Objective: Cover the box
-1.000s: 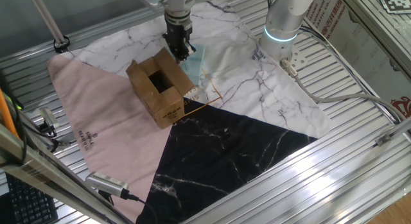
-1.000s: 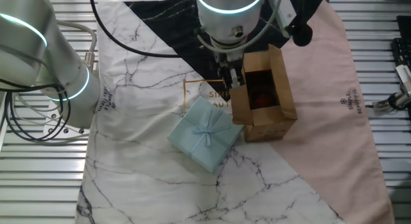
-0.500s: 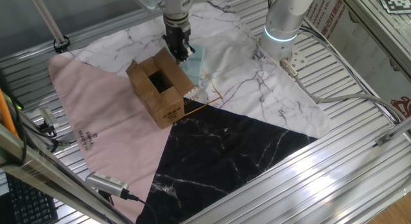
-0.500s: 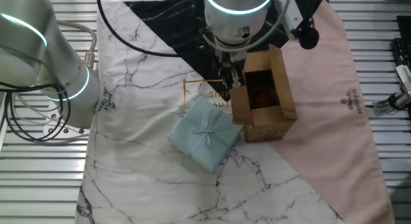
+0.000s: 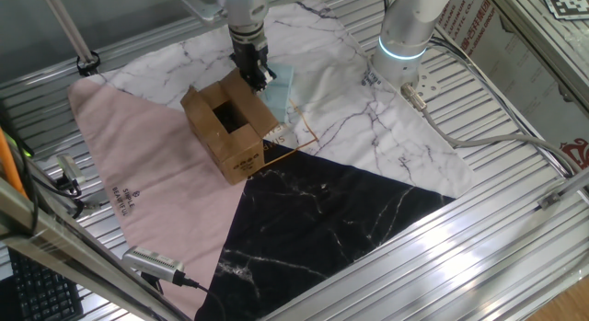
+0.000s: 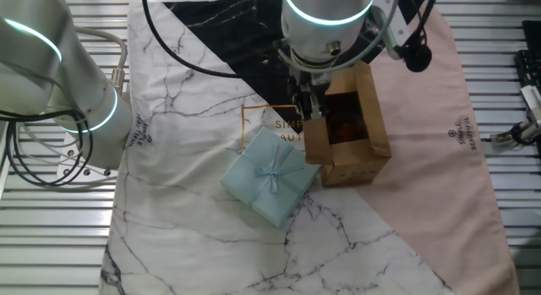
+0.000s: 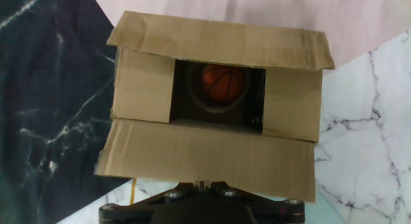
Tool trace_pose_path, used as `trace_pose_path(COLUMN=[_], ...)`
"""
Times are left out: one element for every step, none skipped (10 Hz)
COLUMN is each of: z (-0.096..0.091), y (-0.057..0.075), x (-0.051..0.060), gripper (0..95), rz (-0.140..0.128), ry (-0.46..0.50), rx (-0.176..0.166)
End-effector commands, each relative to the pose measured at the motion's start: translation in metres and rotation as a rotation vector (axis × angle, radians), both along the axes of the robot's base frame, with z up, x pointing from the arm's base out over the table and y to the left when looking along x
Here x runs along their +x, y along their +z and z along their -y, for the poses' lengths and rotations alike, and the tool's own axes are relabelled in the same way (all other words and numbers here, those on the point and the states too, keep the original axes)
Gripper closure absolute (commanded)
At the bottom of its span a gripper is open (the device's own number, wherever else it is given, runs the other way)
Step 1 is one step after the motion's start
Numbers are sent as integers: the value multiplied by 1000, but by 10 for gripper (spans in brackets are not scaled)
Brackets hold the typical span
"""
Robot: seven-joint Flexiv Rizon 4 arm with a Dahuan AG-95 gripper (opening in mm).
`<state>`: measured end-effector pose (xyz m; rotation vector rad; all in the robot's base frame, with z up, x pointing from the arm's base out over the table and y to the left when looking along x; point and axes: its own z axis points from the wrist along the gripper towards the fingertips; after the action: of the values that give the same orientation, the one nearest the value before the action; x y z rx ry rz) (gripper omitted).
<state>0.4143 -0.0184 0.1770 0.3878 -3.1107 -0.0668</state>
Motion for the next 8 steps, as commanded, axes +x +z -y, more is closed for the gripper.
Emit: trace_pose_path(z=[0,0,1,1,1,0,0,0], y=[2,2,1,0,0,-1,-1,-1], x=[-4,-7,-8,-10,-10,-10,-9,-9], gripper=[950,950,950,950,950,950,950,950], rz=[1,1,3,5,5,7,9,11], ry=[-1,-1,0,-1,-1,-2,-3,-4], rx=[3,2,3,4,4,6,7,9])
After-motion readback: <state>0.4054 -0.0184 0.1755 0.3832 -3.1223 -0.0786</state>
